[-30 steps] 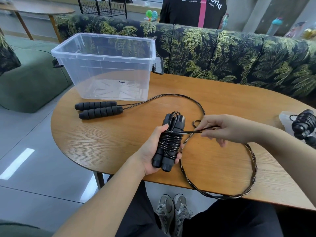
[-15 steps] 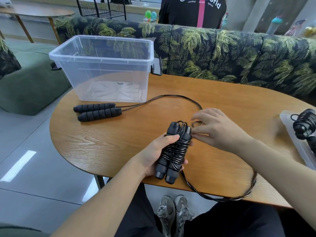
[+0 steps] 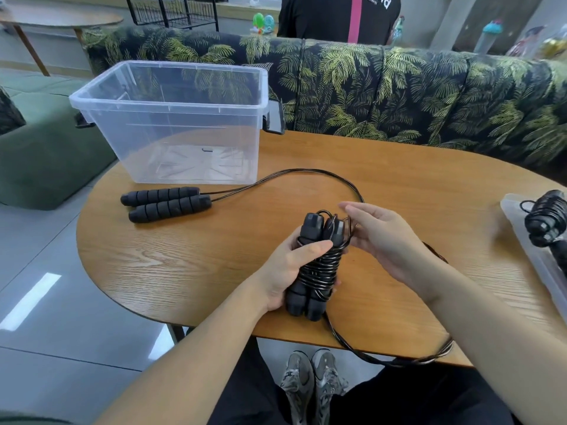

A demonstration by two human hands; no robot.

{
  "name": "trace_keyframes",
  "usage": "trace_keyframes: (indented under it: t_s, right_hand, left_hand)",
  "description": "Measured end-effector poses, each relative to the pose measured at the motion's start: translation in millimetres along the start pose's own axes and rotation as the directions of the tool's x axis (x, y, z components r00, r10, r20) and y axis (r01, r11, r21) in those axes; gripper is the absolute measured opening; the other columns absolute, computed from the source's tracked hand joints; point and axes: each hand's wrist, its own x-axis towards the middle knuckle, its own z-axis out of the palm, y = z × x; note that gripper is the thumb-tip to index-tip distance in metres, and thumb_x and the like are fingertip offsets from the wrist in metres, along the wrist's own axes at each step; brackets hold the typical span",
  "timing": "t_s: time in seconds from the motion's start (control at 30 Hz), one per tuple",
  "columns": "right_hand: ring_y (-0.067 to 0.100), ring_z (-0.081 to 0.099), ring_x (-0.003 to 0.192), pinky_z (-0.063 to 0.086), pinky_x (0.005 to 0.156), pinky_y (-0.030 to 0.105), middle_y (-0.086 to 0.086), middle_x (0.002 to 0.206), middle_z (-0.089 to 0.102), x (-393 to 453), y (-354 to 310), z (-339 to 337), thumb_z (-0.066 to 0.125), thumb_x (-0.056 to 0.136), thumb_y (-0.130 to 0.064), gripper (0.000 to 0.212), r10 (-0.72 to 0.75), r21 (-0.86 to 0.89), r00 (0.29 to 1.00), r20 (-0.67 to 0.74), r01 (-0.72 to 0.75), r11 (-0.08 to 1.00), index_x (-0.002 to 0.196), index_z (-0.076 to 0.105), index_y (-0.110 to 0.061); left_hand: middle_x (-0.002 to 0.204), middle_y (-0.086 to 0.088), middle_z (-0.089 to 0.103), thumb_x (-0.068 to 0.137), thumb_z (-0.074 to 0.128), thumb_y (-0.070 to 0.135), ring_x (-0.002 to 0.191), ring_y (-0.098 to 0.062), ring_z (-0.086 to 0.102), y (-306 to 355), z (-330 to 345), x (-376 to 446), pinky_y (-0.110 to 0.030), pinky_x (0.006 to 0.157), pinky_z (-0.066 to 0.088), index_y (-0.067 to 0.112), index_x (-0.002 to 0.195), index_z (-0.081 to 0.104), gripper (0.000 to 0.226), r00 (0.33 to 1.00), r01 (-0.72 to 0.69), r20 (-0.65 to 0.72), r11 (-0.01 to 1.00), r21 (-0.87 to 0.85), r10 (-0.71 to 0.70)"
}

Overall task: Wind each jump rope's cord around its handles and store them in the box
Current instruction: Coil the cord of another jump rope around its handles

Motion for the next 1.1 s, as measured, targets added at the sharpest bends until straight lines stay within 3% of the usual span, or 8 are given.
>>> trace_keyframes:
  t_s: [0.13,0.27,0.4,0.5,0.67,0.9,1.0,1.1]
  right_hand:
    - [0.023,0.075,0.096,0.059,0.090,0.043,0.012,0.134,0.054,2.0,-1.0,0.2,0.063,0.097,-0.004,0.034,-0.073,0.125,0.980,-0.184,0.097,0.987,0.128,0.053,-0.011]
    - [0.029,0.074,0.087,0.061,0.085,0.044,0.014,0.126,0.045,-2.6,-9.7,1.3,0.061,0.089,0.014,0.063,-0.083,0.298,0.963,-0.256,0.160,0.941,0.133,0.031,-0.021]
    - [0.028,0.066,0.083,0.062,0.076,0.040,0.016,0.107,0.045,-2.8,-20.2,4.0,0.057,0.092,0.005,0.049,0.057,0.606,0.972,-0.227,0.096,0.789,0.135,0.037,-0.007]
    - [0.029,0.072,0.090,0.060,0.084,0.047,0.017,0.120,0.044,-6.5,-21.9,2.4,0.055,0.096,-0.013,0.043,0.090,0.656,0.985,-0.147,0.029,0.754,0.136,0.040,-0.010]
    - [0.031,0.074,0.100,0.054,0.095,0.058,0.012,0.132,0.051,-13.5,-22.0,5.1,0.057,0.098,-0.048,0.052,0.071,0.462,0.982,-0.174,0.017,0.887,0.142,0.037,-0.029]
    - [0.017,0.074,0.088,0.062,0.085,0.046,0.006,0.116,0.067,-7.7,-22.6,5.7,0.054,0.103,-0.024,0.018,-0.070,0.005,0.972,-0.222,0.073,0.997,0.120,0.048,-0.028]
    - [0.013,0.061,0.068,0.062,0.083,0.046,0.008,0.092,0.062,-0.4,-19.4,2.6,0.042,0.105,-0.009,0.036,-0.123,-0.076,0.974,-0.188,0.110,0.991,0.139,0.043,-0.019]
    - [0.014,0.051,0.070,0.056,0.088,0.044,0.002,0.078,0.050,1.7,-8.8,1.4,0.037,0.107,-0.017,0.054,-0.200,-0.287,0.971,-0.134,0.156,0.945,0.157,0.022,-0.030]
  left_hand:
    - [0.099,-0.025,0.065,0.092,0.070,0.019,0.071,-0.037,0.066,-5.3,-0.9,1.8,-0.046,0.067,0.058,0.011,0.125,0.054,0.037,0.989,-0.073,-0.129,0.997,-0.017,0.070]
    - [0.090,-0.021,0.065,0.093,0.069,0.015,0.068,-0.037,0.067,-8.1,1.7,1.9,-0.045,0.063,0.058,0.016,0.113,0.058,0.023,0.980,-0.114,-0.164,0.993,-0.015,0.110]
    - [0.088,-0.022,0.064,0.094,0.068,0.014,0.069,-0.037,0.065,-8.6,2.5,2.2,-0.046,0.065,0.058,0.014,0.114,0.056,0.023,0.972,-0.131,-0.195,0.991,-0.007,0.127]
    - [0.089,-0.022,0.065,0.094,0.069,0.014,0.070,-0.037,0.065,-8.4,4.4,2.5,-0.047,0.065,0.058,0.013,0.115,0.056,0.025,0.962,-0.146,-0.237,0.989,-0.021,0.137]
    - [0.092,-0.019,0.066,0.094,0.069,0.013,0.070,-0.038,0.065,-9.0,8.9,3.7,-0.048,0.065,0.057,0.010,0.118,0.056,0.028,0.938,-0.168,-0.310,0.986,-0.018,0.154]
    - [0.088,-0.019,0.067,0.093,0.071,0.015,0.073,-0.039,0.065,-8.3,12.0,1.9,-0.048,0.066,0.057,0.012,0.119,0.054,0.032,0.951,-0.132,-0.276,0.990,0.042,0.139]
    - [0.087,-0.018,0.067,0.093,0.072,0.015,0.073,-0.039,0.065,-7.5,12.2,1.1,-0.046,0.065,0.057,0.012,0.118,0.055,0.030,0.953,-0.126,-0.273,0.991,0.036,0.131]
    - [0.087,-0.017,0.068,0.093,0.070,0.014,0.073,-0.038,0.065,-6.3,11.3,-0.5,-0.045,0.064,0.057,0.011,0.118,0.054,0.030,0.956,-0.119,-0.266,0.993,0.027,0.122]
